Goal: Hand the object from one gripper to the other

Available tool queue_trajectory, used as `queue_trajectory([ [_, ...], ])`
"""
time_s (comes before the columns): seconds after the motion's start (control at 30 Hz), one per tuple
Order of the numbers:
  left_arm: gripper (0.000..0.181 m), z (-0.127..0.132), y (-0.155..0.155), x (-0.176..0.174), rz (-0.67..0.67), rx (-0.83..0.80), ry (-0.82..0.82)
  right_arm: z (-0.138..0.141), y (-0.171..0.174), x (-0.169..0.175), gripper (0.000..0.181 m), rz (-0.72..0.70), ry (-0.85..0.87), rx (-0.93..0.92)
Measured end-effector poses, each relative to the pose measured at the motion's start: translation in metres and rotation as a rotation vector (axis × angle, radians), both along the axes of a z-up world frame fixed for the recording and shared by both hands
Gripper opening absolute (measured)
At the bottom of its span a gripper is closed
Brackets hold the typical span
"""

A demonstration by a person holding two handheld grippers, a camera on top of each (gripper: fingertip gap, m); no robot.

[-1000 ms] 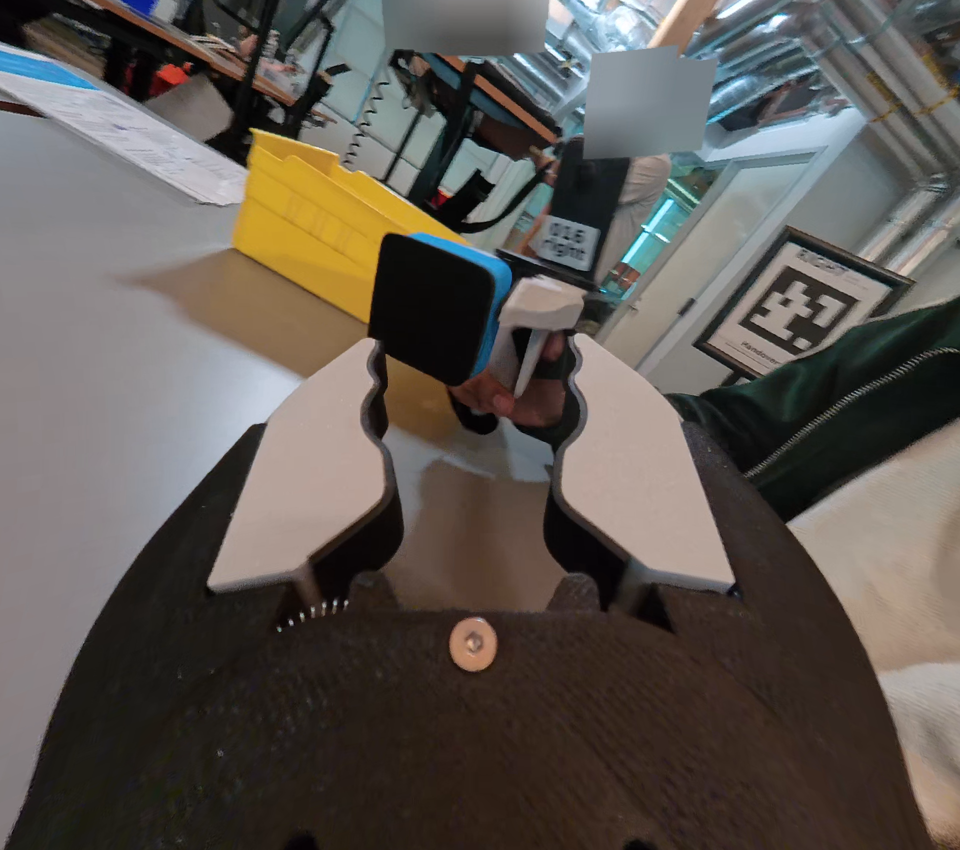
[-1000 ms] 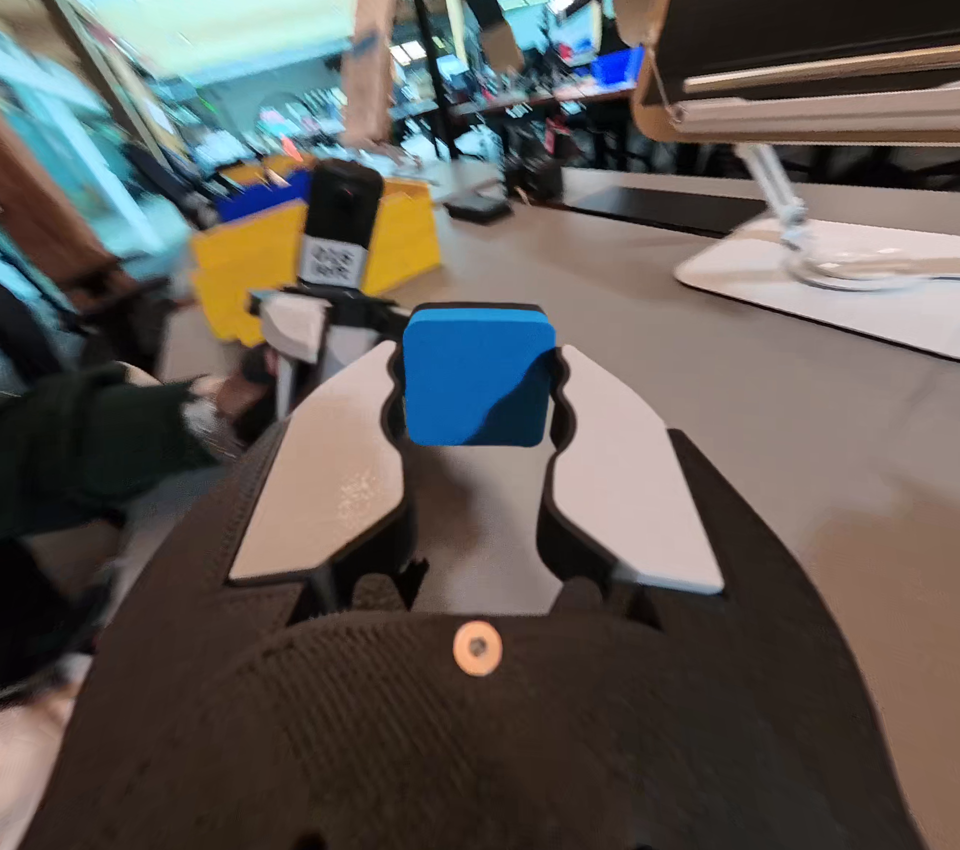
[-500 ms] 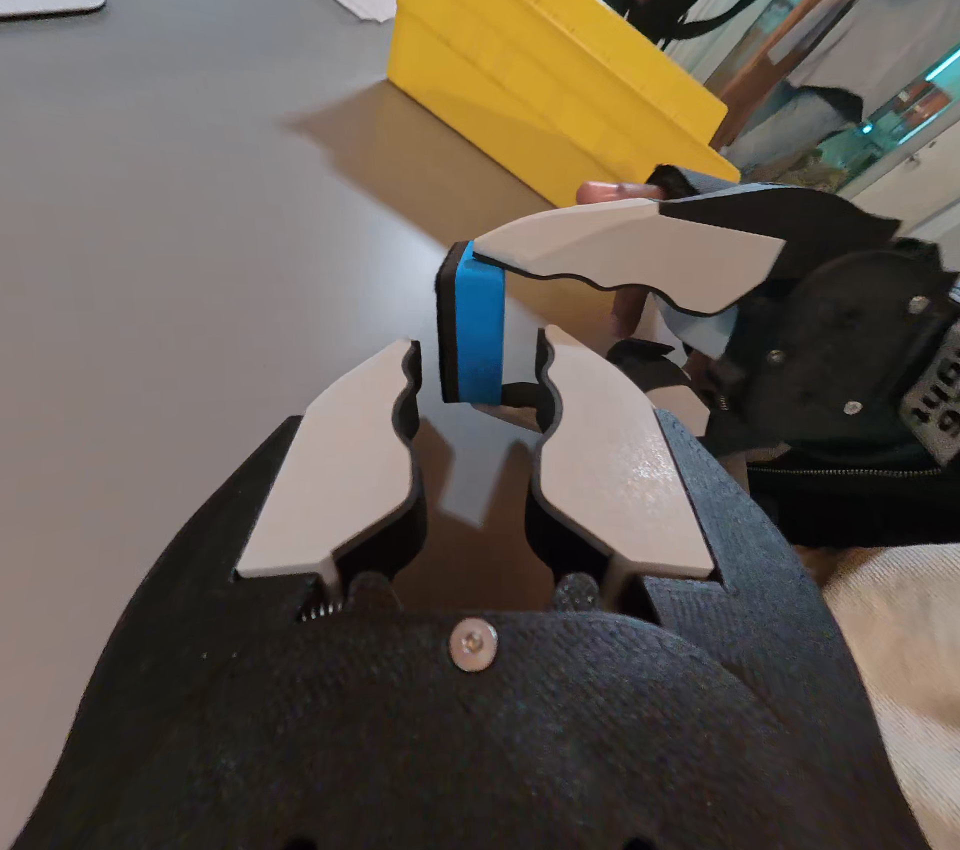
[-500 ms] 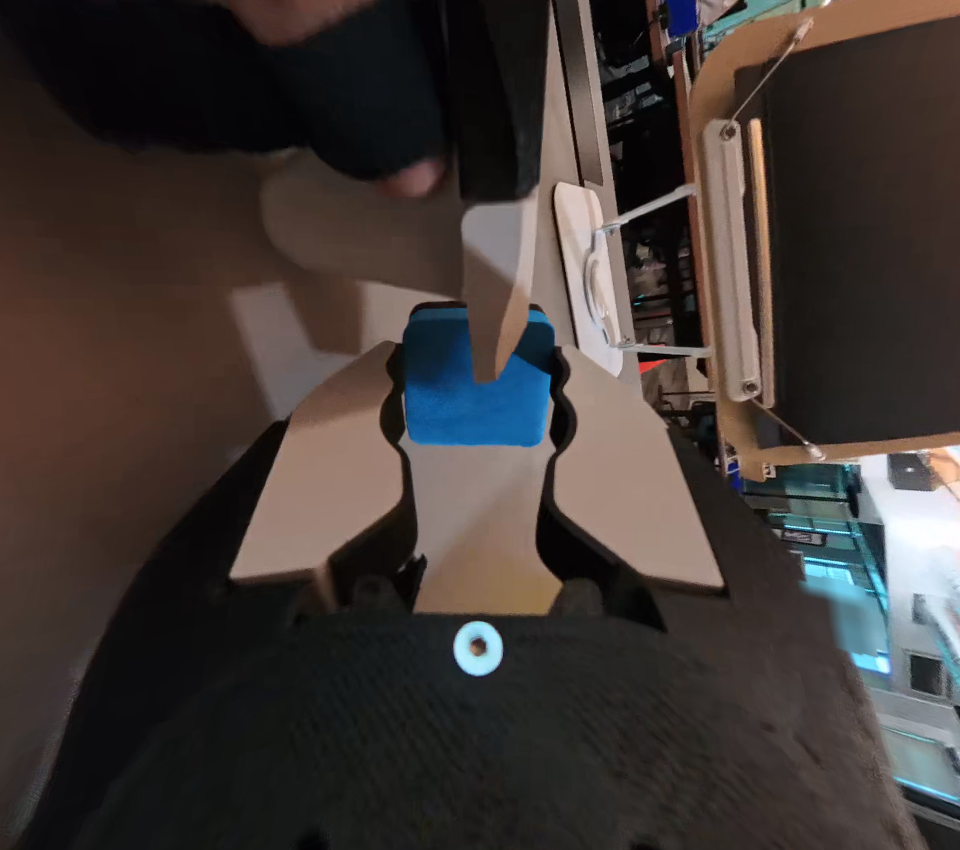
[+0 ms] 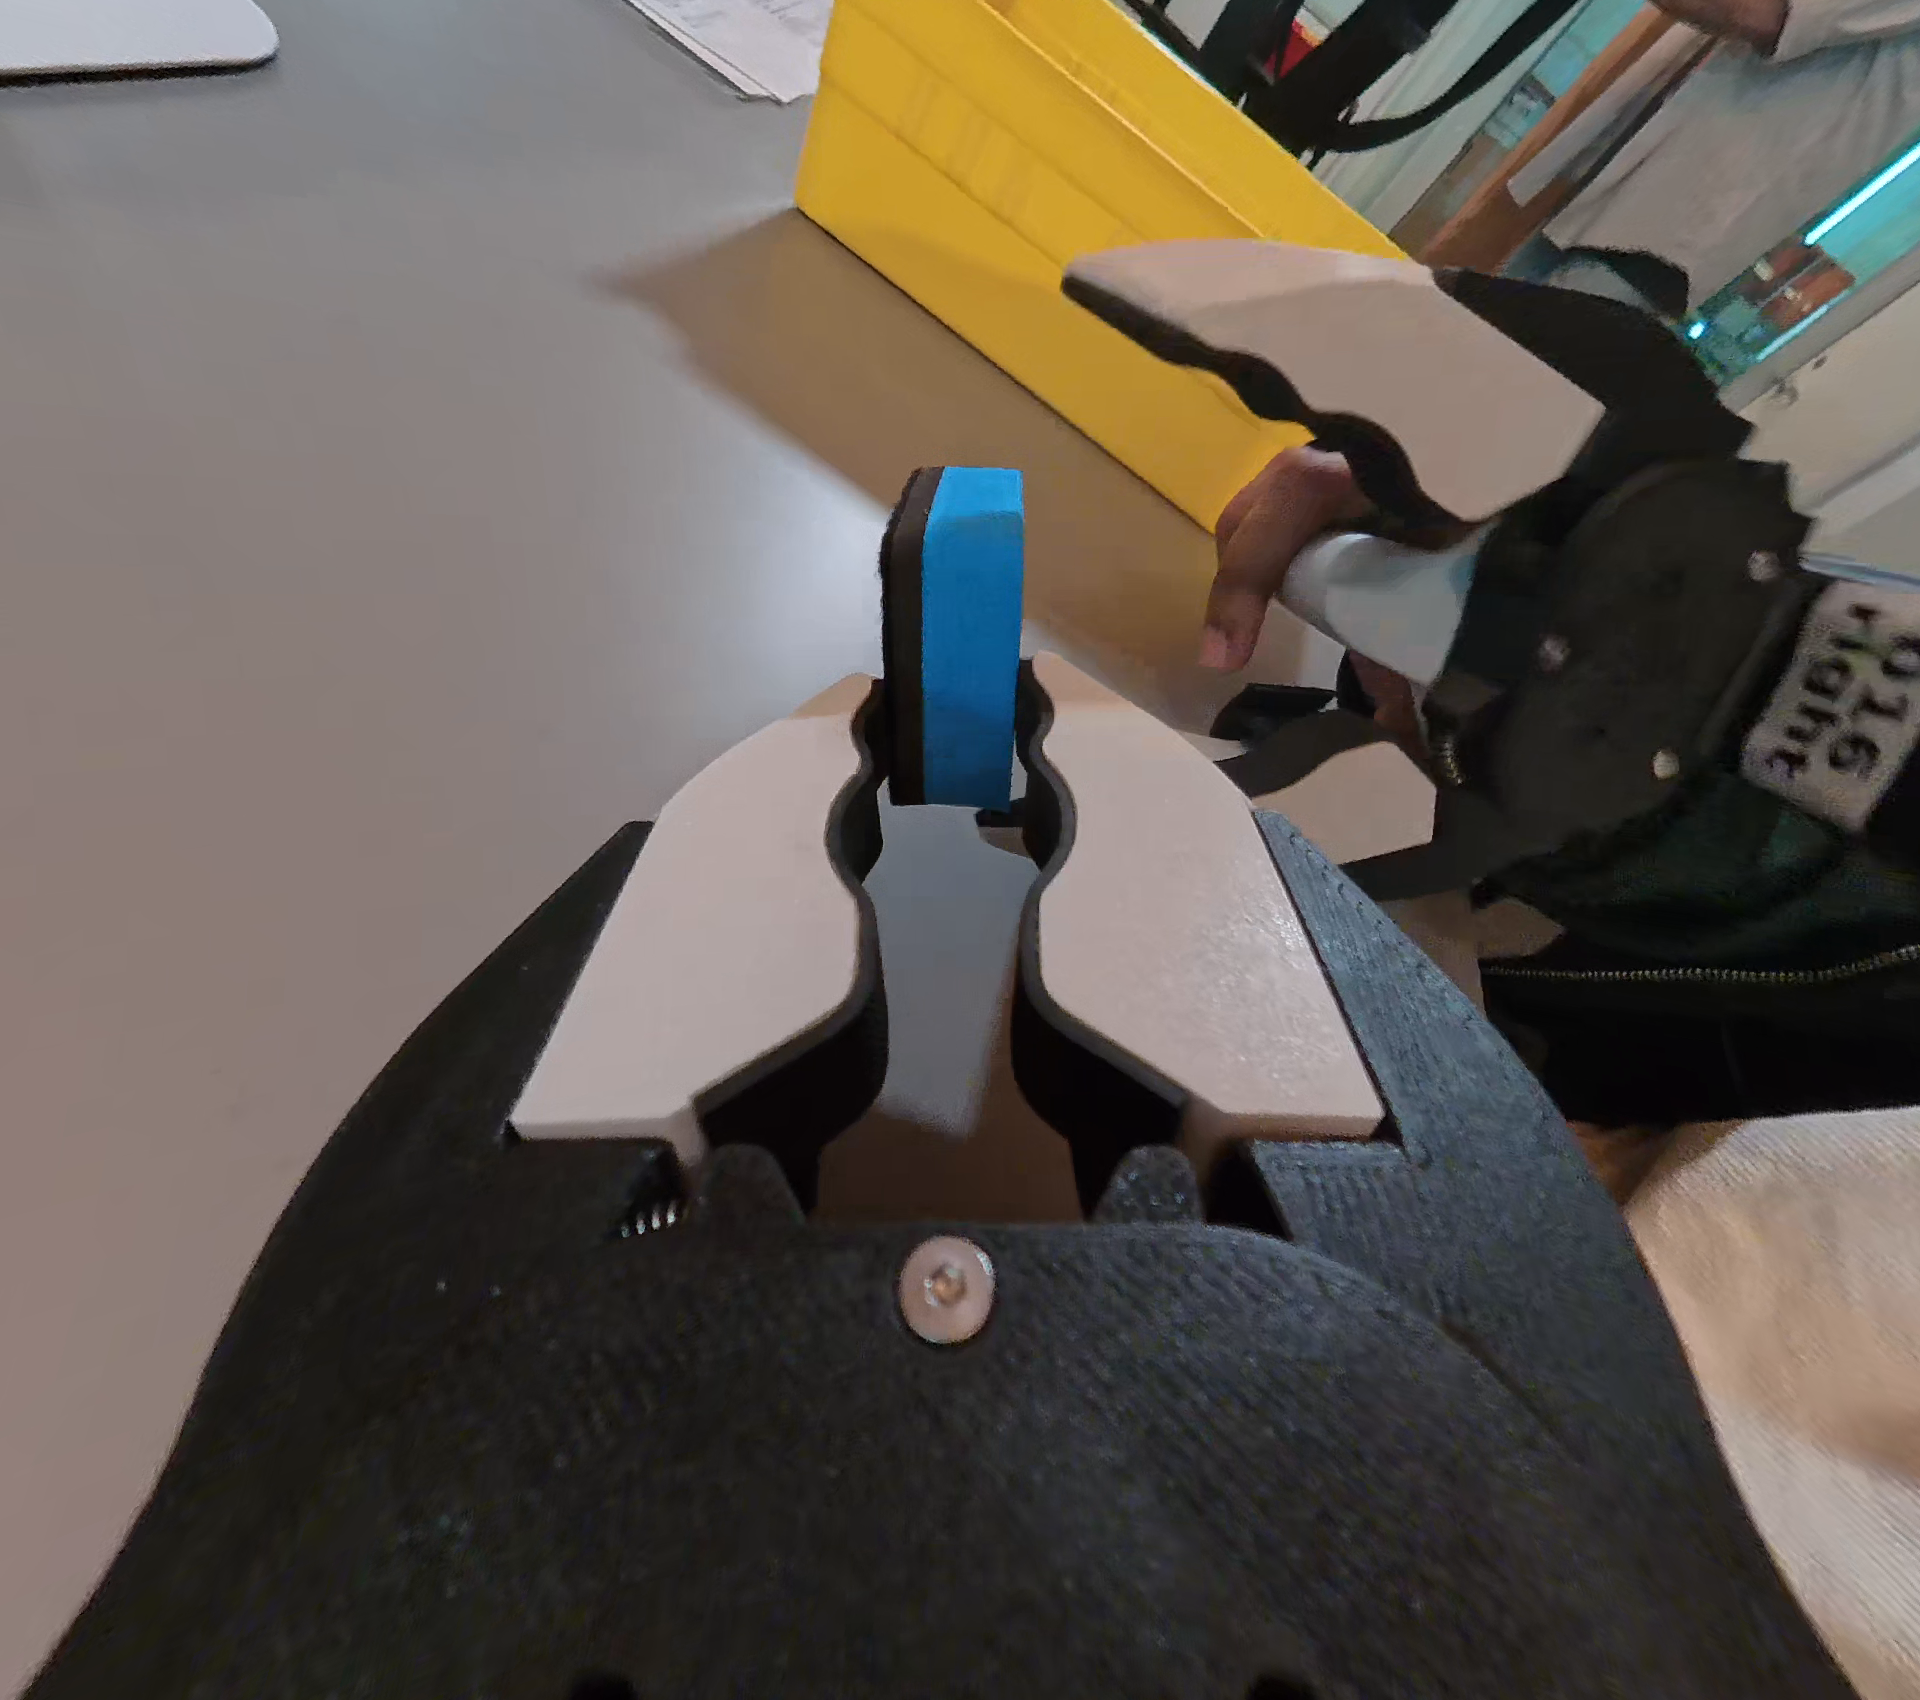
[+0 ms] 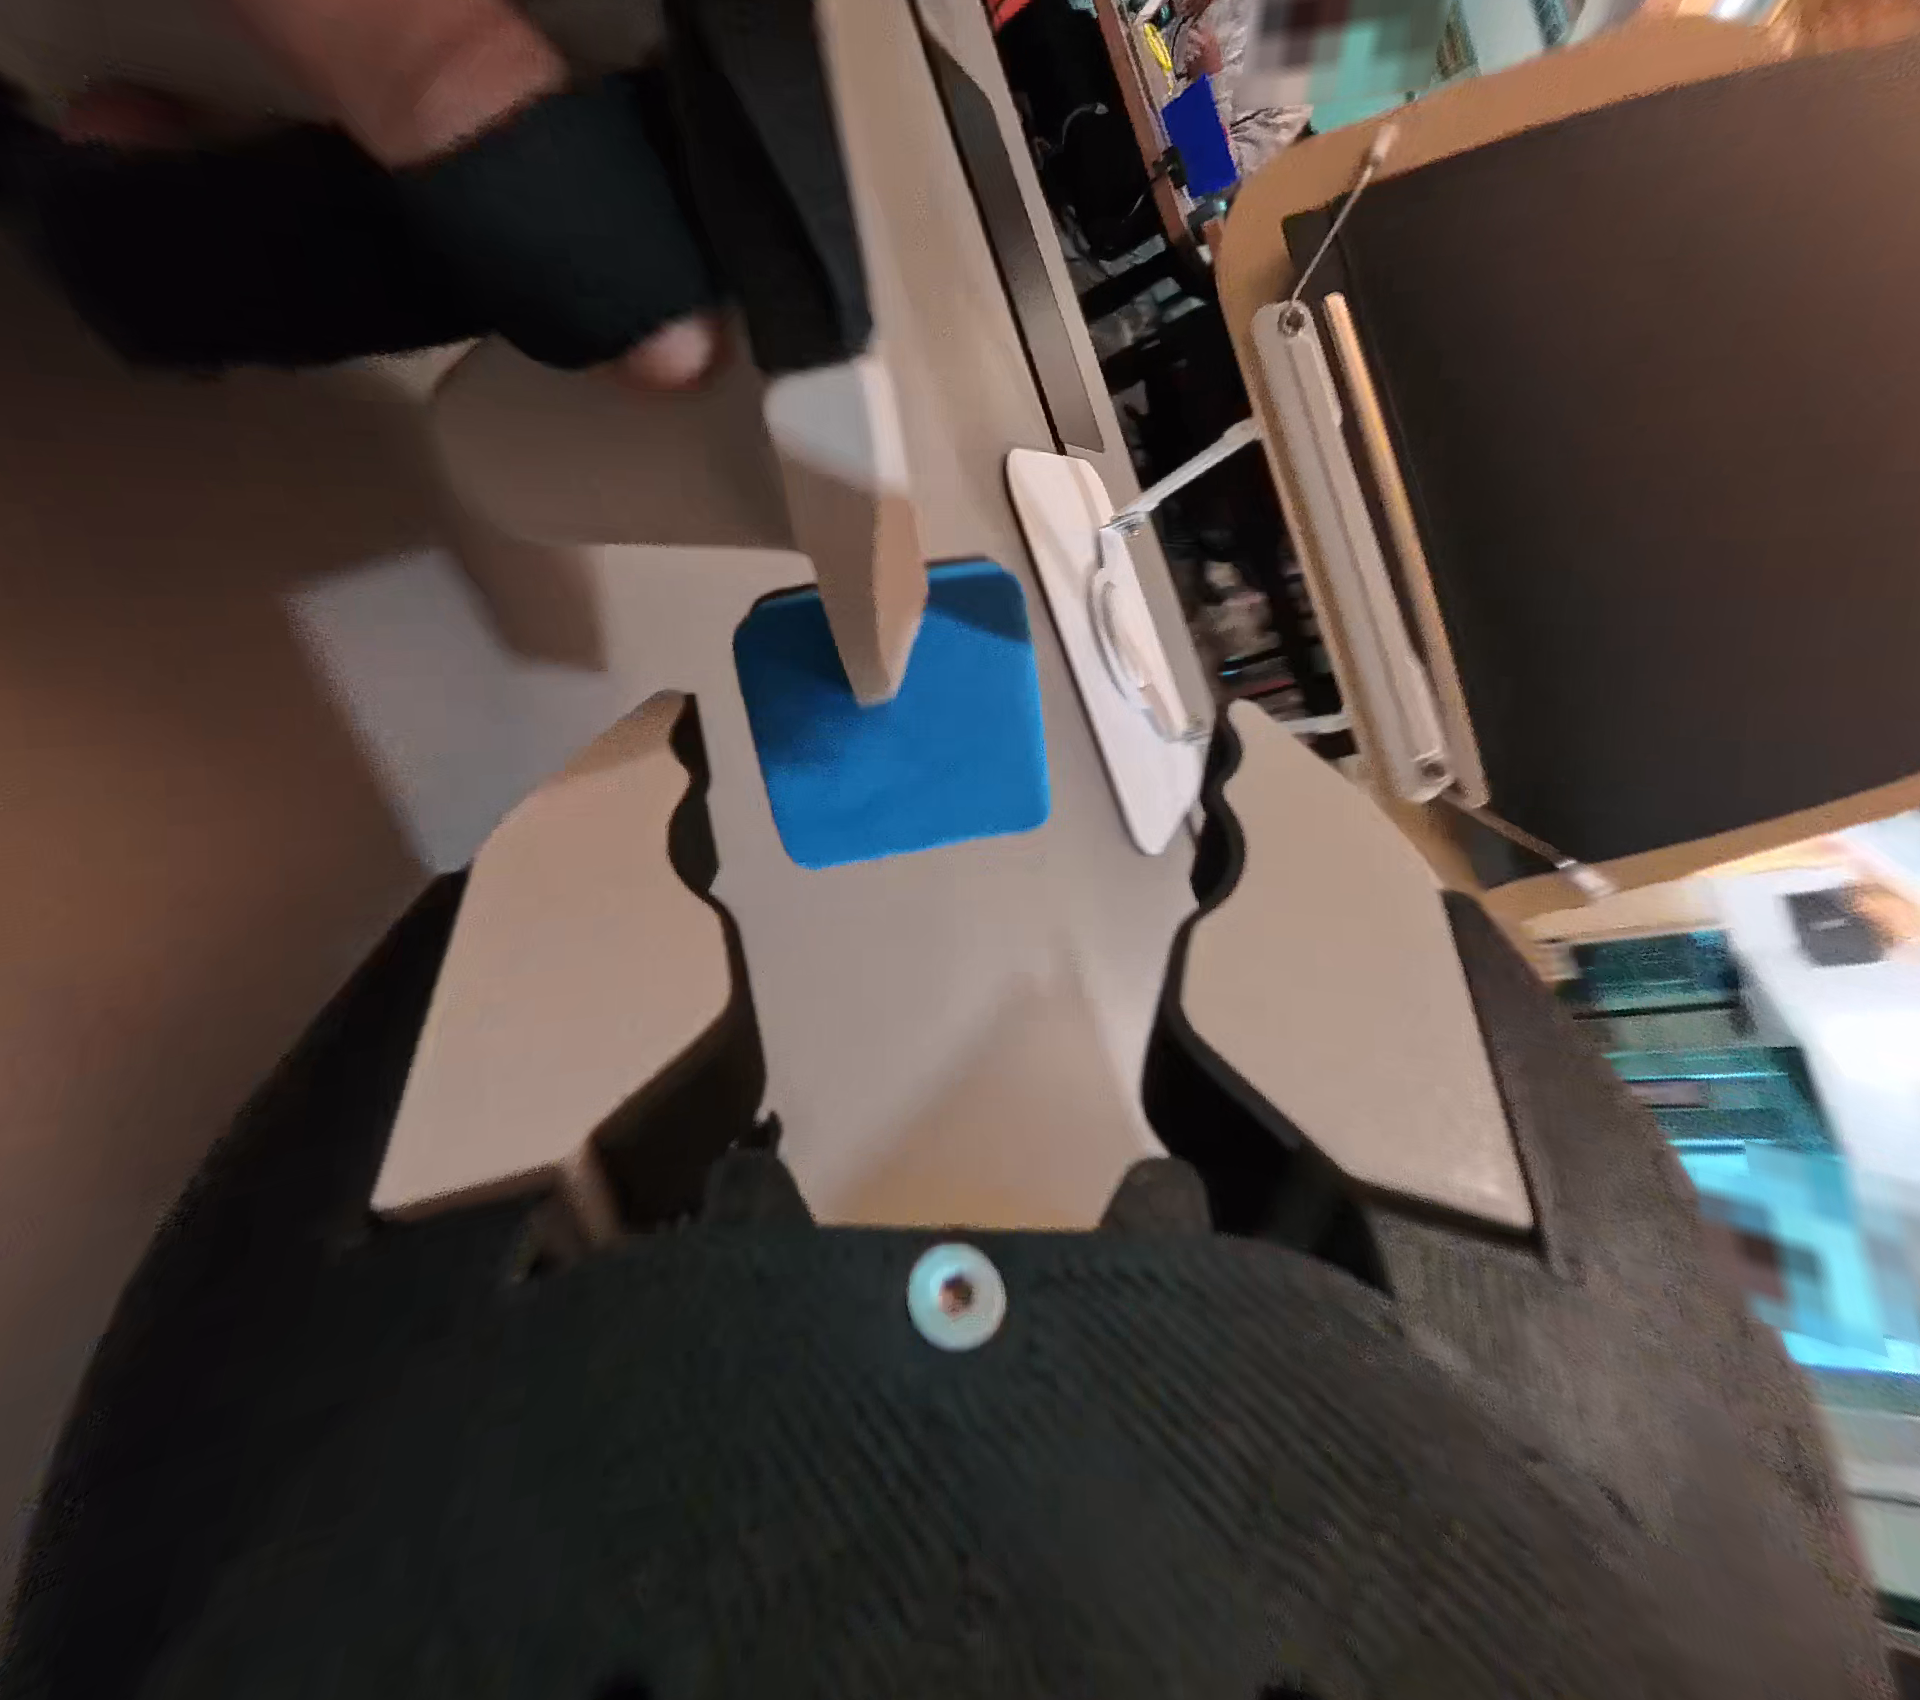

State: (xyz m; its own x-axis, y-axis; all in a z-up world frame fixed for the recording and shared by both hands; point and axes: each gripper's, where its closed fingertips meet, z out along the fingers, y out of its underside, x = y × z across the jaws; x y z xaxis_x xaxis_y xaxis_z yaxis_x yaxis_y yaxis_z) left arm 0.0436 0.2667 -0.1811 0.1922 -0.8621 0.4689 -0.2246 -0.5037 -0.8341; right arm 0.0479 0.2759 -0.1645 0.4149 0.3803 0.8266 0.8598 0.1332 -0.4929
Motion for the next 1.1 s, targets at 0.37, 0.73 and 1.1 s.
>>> queue_trajectory([
  [0.37, 0.025, 0.035, 0.008, -0.015, -0.041, -0.092, -0.279, 0.014, -0.002, 0.009, 0.085, 0.177, 0.907, -0.498],
  [0.73, 0.025, 0.053, -0.012, -0.013, -0.175, -0.112, -0.385, 0.033, -0.025, -0.008, 0.04, 0.443, 1.259, -0.806],
  [1.1, 0.025, 0.056, -0.021, -0.01, -0.212, -0.104, -0.392, 0.032, -0.032, -0.013, 0.023, 0.485, 1.274, -0.89],
])
